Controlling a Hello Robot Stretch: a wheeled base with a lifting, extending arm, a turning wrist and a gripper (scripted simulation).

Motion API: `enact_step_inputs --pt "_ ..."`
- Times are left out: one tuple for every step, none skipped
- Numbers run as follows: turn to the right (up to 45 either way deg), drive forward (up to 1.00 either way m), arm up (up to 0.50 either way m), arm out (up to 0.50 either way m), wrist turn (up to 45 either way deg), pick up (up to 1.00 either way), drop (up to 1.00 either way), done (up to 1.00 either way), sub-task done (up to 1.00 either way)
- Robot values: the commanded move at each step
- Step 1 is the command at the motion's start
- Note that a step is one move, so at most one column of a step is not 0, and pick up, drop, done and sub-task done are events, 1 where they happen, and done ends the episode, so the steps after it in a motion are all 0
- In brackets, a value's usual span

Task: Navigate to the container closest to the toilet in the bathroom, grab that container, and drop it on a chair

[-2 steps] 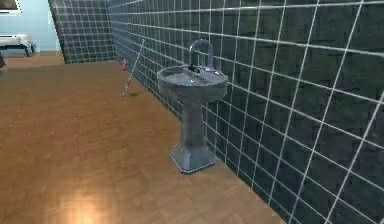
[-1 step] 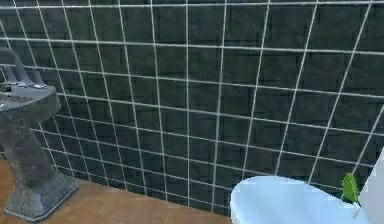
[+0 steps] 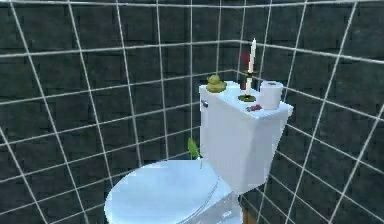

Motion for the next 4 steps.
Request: enact_step_inputs --pt "21.0 0.00 0.00 0.00 0.0 0.00 0.00 0.00 0.00" --pt "0.0 0.45 0.00 0.00 0.0 0.00 0.00 0.00 0.00" --pt "-45.0 0.00 0.00 0.00 0.0 0.00 0.00 0.00 0.00" --pt "-45.0 0.00 0.00 0.00 0.0 0.00 0.00 0.00 0.00"
